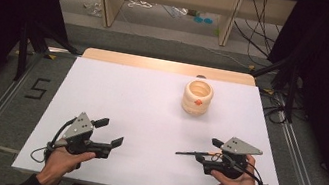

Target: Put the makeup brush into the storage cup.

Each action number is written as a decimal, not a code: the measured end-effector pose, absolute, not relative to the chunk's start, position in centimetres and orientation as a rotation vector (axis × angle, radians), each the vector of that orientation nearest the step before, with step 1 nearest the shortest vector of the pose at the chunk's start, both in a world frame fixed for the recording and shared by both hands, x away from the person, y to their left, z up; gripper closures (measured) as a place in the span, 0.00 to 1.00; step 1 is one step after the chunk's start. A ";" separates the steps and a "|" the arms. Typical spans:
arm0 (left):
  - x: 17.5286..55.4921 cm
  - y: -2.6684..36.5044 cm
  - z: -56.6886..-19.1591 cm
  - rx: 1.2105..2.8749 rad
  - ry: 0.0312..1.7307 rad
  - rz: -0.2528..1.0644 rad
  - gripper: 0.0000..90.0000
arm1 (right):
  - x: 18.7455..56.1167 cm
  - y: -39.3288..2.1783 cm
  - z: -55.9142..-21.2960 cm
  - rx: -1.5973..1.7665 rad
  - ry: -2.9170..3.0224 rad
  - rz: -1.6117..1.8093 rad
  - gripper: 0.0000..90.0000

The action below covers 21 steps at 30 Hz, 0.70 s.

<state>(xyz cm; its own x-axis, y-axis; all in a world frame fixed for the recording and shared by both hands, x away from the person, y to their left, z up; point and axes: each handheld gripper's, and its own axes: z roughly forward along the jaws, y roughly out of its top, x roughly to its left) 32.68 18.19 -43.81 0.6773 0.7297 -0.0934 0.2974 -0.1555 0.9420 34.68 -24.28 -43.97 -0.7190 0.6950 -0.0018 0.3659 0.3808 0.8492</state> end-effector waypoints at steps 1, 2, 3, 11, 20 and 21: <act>32.7 18.1 -43.8 1.737 0.828 0.467 0.20 | 35.0 -24.5 -43.9 0.901 2.326 1.223 0.27; 32.7 18.1 -43.8 1.737 0.828 0.467 0.20 | 35.0 -24.5 -43.9 0.901 2.326 1.223 0.27; 32.7 18.1 -43.8 1.739 0.826 0.468 0.20 | 35.1 -24.5 -43.9 0.896 2.337 1.221 0.28; 32.8 18.1 -43.9 1.747 0.822 0.467 0.20 | 36.6 -24.6 -43.6 0.786 2.494 1.105 0.33; 32.8 18.1 -44.0 1.742 0.831 0.464 0.20 | 38.3 -24.4 -43.4 0.682 2.606 0.985 0.39; 32.8 18.1 -44.0 1.742 0.830 0.464 0.20 | 38.4 -24.4 -43.3 0.669 2.636 0.974 0.40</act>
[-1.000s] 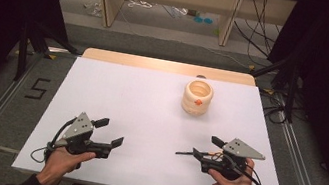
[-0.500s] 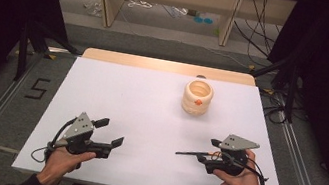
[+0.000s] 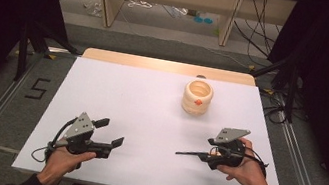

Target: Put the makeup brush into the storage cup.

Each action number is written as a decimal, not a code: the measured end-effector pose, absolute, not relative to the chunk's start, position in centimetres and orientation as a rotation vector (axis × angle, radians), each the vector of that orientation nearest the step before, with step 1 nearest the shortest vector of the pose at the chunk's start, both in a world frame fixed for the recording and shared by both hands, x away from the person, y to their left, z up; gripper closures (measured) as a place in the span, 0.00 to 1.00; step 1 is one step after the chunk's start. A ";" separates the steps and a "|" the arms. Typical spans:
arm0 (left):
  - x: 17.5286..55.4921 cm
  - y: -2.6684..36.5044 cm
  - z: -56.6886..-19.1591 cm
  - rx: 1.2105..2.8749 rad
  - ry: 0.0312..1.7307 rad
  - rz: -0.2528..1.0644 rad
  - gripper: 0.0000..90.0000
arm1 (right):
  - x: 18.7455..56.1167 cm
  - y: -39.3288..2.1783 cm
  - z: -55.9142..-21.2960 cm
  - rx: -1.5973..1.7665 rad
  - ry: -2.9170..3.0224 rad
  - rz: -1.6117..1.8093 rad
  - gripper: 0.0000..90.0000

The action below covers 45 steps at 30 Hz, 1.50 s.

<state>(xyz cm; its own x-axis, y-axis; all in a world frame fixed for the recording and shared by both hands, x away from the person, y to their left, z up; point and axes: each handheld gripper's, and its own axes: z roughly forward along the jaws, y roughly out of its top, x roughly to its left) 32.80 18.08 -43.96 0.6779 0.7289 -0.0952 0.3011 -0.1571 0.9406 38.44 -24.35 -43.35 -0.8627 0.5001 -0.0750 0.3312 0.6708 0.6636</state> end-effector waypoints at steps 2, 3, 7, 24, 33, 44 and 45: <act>32.7 18.0 -44.0 1.737 0.839 0.455 0.20 | 38.7 -24.3 -43.3 0.661 2.642 0.959 0.41; 32.7 18.0 -44.0 1.736 0.840 0.455 0.20 | 39.1 -24.2 -43.3 0.640 2.655 0.941 0.42; 32.8 18.0 -44.0 1.741 0.838 0.457 0.20 | 39.8 -23.9 -43.4 0.609 2.716 0.867 0.45; 32.8 18.0 -44.0 1.762 0.817 0.453 0.20 | 41.5 -22.1 -44.3 0.444 2.880 0.580 0.53; 32.8 17.9 -44.0 1.763 0.815 0.451 0.20 | 41.8 -21.5 -44.7 0.407 2.926 0.496 0.58; 32.7 17.9 -44.0 1.752 0.823 0.444 0.20 | 42.6 -20.4 -45.0 0.367 2.967 0.415 0.63; 32.7 17.9 -44.0 1.752 0.823 0.444 0.20 | 42.6 -20.4 -45.0 0.367 2.967 0.415 0.63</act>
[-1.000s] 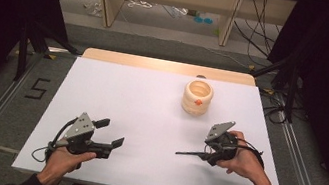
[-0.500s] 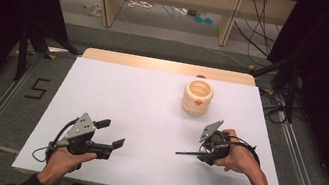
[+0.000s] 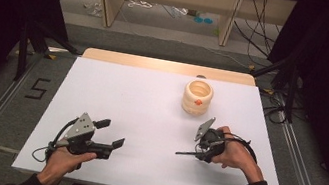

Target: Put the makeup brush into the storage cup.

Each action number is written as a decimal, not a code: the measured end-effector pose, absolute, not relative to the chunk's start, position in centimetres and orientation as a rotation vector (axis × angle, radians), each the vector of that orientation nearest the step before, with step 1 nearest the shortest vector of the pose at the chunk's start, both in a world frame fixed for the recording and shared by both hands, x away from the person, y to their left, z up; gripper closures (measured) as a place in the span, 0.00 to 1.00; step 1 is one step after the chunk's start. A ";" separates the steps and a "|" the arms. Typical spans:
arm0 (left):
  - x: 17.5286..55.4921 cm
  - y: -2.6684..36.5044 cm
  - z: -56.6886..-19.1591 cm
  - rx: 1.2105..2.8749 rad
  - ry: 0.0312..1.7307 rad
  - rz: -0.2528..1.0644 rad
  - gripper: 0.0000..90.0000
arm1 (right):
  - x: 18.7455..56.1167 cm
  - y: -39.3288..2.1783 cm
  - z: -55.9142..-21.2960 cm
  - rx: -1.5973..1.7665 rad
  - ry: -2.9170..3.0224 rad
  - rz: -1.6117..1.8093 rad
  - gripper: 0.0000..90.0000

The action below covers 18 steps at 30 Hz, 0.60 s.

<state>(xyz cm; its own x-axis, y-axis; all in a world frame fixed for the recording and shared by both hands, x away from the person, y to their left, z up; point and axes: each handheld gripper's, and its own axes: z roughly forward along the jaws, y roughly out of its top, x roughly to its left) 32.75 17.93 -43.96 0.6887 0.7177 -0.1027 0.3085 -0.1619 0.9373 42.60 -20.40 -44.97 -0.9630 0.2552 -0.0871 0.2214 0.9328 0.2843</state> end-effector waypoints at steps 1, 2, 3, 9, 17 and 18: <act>32.8 17.9 -43.9 1.751 0.824 0.444 0.20 | 42.7 -20.4 -45.0 0.363 2.971 0.410 0.63; 32.8 18.0 -43.9 1.759 0.811 0.455 0.20 | 42.8 -20.4 -45.2 0.360 2.977 0.399 0.64; 32.8 18.0 -43.9 1.757 0.814 0.454 0.20 | 42.8 -20.4 -45.2 0.358 2.977 0.398 0.64; 32.8 17.9 -43.9 1.753 0.822 0.444 0.20 | 43.0 -20.1 -45.3 0.333 2.991 0.366 0.68; 32.8 18.0 -43.9 1.759 0.811 0.453 0.20 | 43.3 -19.4 -45.2 0.291 3.006 0.302 0.73; 32.7 17.9 -43.9 1.751 0.823 0.443 0.20 | 43.3 -19.3 -45.3 0.285 3.014 0.293 0.73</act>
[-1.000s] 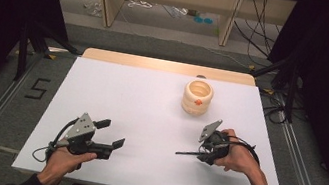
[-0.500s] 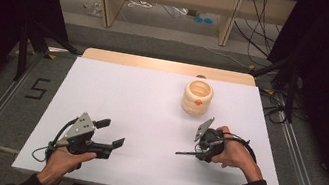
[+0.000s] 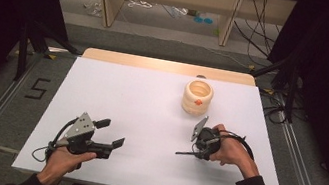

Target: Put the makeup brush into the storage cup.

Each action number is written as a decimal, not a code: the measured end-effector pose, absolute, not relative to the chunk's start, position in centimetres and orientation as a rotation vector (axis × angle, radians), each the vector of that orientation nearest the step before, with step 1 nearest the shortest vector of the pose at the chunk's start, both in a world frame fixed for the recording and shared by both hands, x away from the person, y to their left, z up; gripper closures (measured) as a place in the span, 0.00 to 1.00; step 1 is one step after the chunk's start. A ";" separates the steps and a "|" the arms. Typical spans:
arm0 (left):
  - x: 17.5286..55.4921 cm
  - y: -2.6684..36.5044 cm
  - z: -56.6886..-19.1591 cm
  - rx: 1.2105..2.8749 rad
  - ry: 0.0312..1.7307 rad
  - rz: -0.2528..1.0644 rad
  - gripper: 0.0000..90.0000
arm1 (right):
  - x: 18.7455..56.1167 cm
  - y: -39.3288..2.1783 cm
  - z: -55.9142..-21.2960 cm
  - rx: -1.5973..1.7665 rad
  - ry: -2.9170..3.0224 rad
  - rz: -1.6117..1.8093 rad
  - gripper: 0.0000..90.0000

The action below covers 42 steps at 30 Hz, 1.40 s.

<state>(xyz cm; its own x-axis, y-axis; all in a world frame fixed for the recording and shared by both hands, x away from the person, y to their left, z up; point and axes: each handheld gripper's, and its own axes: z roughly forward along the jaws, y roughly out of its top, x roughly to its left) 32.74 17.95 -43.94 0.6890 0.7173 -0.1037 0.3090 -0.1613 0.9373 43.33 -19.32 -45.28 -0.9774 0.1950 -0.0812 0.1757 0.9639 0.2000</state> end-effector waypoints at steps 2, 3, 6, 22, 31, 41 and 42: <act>32.8 18.0 -43.9 1.753 0.823 0.443 0.20 | 43.4 -19.2 -45.3 0.293 3.031 0.280 0.76; 32.8 18.0 -43.9 1.753 0.823 0.443 0.20 | 43.4 -19.2 -45.3 0.293 3.031 0.280 0.76; 32.7 17.9 -44.0 1.755 0.822 0.442 0.20 | 43.5 -19.0 -45.3 0.300 3.062 0.266 0.84; 32.8 18.0 -43.9 1.749 0.816 0.441 0.20 | 43.6 -18.1 -45.2 0.237 3.069 0.146 0.93; 32.8 18.0 -43.9 1.761 0.811 0.454 0.21 | 43.1 -17.7 -43.5 0.217 3.015 0.205 0.93; 32.8 17.6 -44.1 1.786 0.807 0.417 0.21 | 41.4 -16.1 -41.3 0.077 2.947 0.256 0.93; 32.8 17.6 -44.1 1.786 0.807 0.417 0.21 | 41.4 -16.1 -41.3 0.077 2.947 0.256 0.93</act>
